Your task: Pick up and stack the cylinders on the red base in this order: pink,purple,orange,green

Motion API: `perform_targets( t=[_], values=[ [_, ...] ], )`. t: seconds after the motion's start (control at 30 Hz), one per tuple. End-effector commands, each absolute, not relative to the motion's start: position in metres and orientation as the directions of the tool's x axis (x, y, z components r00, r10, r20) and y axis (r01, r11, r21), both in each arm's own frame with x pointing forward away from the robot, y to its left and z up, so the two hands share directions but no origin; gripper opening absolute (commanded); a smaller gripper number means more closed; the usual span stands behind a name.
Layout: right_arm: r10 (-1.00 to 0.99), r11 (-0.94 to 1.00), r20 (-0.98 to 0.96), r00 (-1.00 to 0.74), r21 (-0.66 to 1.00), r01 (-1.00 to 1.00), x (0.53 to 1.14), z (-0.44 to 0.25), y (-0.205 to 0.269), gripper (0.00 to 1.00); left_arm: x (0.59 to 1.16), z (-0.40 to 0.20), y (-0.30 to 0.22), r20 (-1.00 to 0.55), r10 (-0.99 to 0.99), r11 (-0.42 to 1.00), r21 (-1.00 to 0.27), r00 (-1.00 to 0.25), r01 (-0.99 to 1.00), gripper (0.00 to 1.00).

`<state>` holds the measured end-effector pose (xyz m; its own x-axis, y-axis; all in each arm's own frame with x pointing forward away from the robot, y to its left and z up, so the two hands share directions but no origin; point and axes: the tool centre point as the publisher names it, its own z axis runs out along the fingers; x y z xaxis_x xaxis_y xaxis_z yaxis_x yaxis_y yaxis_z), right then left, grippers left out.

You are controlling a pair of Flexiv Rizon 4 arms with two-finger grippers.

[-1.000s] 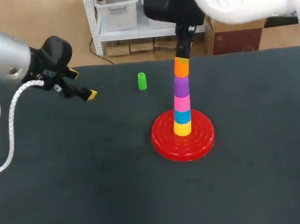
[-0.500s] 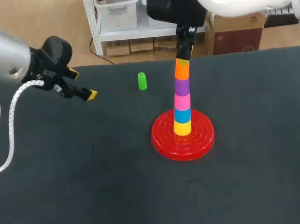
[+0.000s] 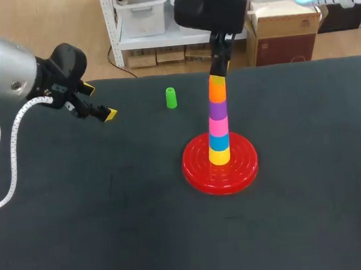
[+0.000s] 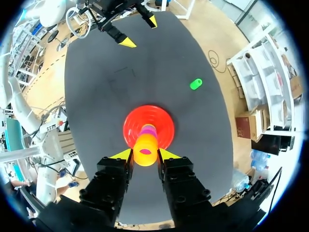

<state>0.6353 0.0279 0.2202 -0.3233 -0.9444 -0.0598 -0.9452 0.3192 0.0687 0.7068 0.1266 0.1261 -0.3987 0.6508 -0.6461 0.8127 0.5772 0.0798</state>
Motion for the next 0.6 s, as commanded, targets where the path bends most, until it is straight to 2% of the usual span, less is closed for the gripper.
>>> perform_targets(
  t=[0.03,0.07,0.4,0.6],
  values=[
    [-0.948,0.310,-0.051,-0.315,0.090,-0.946,0.638,0.208,0.030,0.16,0.707,0.126,0.127,-0.646,0.651,0.577,0.081,-0.399,0.812,1.00],
    [-0.949,0.304,-0.060,-0.310,0.093,-0.948,0.639,0.212,0.030,1.00,0.707,0.126,0.127,-0.646,0.651,0.577,0.081,-0.399,0.812,1.00],
    [-0.882,0.344,-0.249,-0.400,0.240,-0.908,0.675,0.271,0.039,1.00,0.707,0.126,0.127,-0.646,0.651,0.577,0.081,-0.399,0.812,1.00],
    [-0.881,0.387,-0.240,-0.408,0.129,-0.913,0.731,0.255,0.050,1.00,0.707,0.126,0.127,-0.646,0.651,0.577,0.081,-0.399,0.812,1.00]
  ],
)
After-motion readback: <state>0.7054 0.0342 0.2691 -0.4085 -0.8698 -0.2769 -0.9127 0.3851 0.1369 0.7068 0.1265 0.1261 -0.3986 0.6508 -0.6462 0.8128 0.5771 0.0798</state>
